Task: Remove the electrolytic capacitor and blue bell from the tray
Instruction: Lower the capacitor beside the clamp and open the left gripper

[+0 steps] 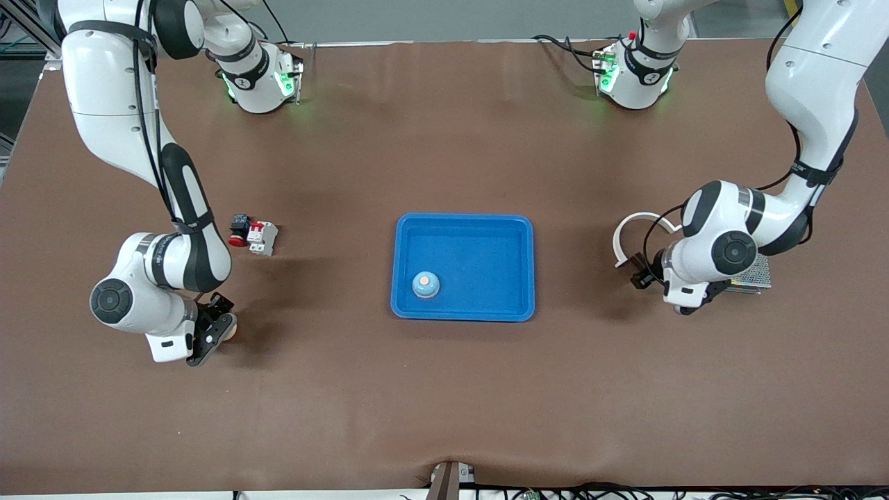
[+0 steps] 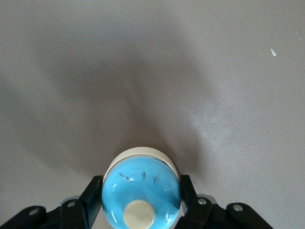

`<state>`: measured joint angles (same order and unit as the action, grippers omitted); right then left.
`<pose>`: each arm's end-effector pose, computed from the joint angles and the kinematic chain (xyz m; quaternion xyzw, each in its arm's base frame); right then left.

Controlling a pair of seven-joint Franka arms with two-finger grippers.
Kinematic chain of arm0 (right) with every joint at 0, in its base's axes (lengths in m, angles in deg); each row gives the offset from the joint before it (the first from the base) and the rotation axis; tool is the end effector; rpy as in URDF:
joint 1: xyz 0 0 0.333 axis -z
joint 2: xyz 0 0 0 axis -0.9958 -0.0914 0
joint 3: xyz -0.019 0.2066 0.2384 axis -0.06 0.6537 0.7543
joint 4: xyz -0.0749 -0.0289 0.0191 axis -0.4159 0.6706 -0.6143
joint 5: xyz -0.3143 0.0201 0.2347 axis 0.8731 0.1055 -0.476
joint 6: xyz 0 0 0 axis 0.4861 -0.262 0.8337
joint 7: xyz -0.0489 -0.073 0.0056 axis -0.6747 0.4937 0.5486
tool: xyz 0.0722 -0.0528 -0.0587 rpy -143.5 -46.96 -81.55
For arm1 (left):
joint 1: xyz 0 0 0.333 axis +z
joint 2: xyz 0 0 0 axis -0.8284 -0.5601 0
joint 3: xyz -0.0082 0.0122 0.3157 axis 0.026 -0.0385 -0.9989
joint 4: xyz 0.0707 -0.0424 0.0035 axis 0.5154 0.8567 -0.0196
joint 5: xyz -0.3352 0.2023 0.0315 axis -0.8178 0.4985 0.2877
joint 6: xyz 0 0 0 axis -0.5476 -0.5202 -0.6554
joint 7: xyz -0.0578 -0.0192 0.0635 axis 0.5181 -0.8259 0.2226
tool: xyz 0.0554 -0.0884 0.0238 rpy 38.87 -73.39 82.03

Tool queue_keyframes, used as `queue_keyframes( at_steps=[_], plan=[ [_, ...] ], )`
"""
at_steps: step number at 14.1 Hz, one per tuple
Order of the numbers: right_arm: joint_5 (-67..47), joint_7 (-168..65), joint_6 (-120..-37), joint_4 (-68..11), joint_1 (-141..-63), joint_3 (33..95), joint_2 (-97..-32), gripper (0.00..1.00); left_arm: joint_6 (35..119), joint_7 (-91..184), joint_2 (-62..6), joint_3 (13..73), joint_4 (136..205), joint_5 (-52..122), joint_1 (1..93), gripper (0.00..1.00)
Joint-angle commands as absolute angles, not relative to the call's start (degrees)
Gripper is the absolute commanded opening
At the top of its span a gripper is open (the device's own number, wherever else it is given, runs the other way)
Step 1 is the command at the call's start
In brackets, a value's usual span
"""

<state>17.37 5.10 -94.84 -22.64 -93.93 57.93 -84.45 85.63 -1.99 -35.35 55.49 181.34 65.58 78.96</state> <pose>0.6852 -0.0073 0.1817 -0.8843 -0.4661 0.0266 0.0081 0.5961 -0.0570 0.2092 -0.9478 -0.3015 0.0906 0.0501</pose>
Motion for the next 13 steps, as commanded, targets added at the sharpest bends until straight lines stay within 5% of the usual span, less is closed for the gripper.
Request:
queue_keyframes(
  at_steps=[1,2,3,4,9,13],
  plan=[
    [17.37,6.14,-95.40,-22.49,-92.49,59.05,-84.63,0.49,77.04,-1.56,-35.97,57.36,171.80,62.13,78.88,1.00],
    [17.37,6.14,-95.40,-22.49,-92.49,59.05,-84.63,0.58,73.71,-1.47,-37.63,57.36,167.85,60.45,78.44,1.00],
    [17.37,6.05,-95.40,-22.49,-92.49,59.05,-84.63,0.86,70.63,-1.47,-38.43,57.36,164.50,60.44,77.65,1.00],
    [17.28,5.88,-95.32,-22.49,-92.41,59.05,-84.63,1.00,68.51,-1.04,-38.43,57.36,161.94,60.61,76.86,1.00],
    [16.84,5.00,-92.87,-20.39,-93.11,59.14,-83.75,1.00,63.13,13.34,-34.93,57.54,154.80,61.05,76.76,1.00],
    [16.84,-3.75,-78.39,-10.91,-94.07,59.14,-82.96,1.00,58.67,22.85,-29.92,57.36,154.62,61.14,77.64,1.00]
  ],
)
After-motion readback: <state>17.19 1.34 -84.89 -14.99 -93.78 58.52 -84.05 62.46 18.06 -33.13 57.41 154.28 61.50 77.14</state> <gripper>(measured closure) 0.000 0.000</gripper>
